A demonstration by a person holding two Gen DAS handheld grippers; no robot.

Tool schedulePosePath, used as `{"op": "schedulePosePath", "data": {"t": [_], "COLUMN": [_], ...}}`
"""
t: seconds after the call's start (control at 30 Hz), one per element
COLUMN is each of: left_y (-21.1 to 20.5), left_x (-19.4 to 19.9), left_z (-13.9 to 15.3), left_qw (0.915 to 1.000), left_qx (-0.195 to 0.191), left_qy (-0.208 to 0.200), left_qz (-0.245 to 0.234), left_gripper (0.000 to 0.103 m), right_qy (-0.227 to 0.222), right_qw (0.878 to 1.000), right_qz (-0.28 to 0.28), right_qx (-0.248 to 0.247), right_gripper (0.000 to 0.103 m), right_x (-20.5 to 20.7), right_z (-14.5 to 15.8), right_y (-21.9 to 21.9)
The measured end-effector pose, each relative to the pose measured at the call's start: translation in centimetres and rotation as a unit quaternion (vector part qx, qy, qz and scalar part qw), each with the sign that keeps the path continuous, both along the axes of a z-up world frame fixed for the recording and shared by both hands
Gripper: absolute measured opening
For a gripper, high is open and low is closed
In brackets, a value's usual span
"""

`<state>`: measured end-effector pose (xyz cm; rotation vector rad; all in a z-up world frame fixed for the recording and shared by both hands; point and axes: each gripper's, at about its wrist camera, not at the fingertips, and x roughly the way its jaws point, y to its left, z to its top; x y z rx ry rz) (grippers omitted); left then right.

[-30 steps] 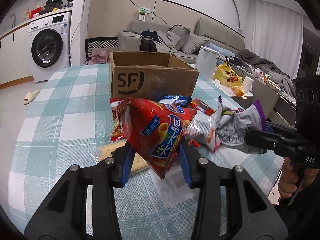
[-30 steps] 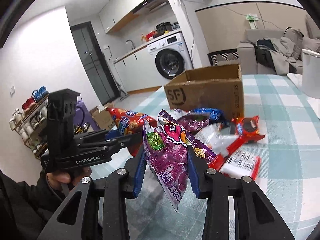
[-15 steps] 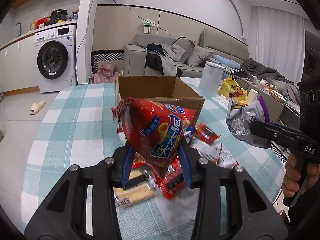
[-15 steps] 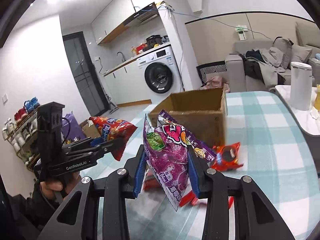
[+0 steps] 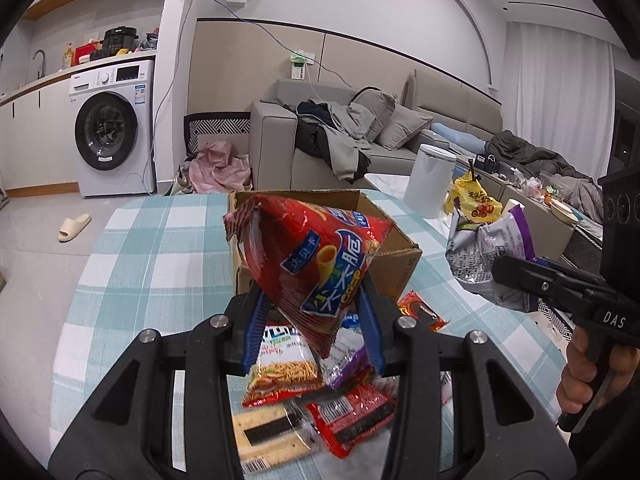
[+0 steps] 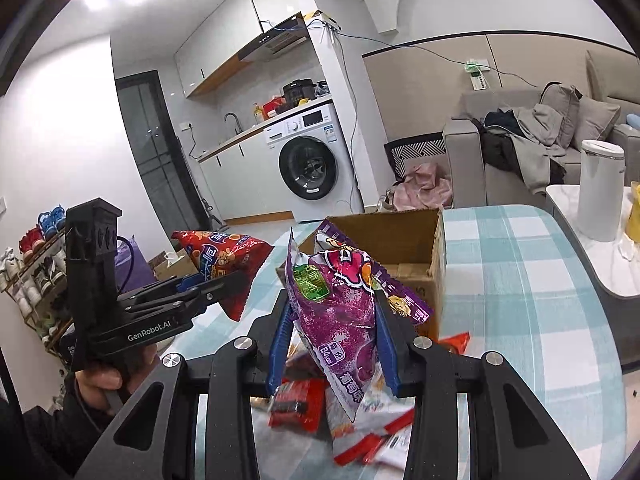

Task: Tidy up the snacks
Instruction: 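Carry both bags over the box and open both tools to drop them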

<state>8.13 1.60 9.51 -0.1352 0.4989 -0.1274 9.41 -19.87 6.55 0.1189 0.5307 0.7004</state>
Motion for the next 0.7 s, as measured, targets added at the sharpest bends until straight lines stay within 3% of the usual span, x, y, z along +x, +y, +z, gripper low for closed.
{"op": "schedulePosePath", "data": {"t": [0.3, 0.7], "left_y": [0.6, 1.4], "left_x": [3.6, 8.2], "left_z": [1.2, 0.4], "left_qw": [0.9999, 0.9997], "left_qx": [0.004, 0.009], "left_qy": [-0.003, 0.01], "left_qz": [0.013, 0.019], "left_gripper": [0.038, 0.038], "right_qy": [0.008, 0.013], "right_qw": [1.0, 1.0], "right_qz": [-0.01, -0.01], "right_qx": [0.013, 0.009], "right_gripper": [0.038, 0.038], "right_x": [3.2, 6.3], "right_z": [1.0, 1.1], "right_y": [0.6, 1.9]}}
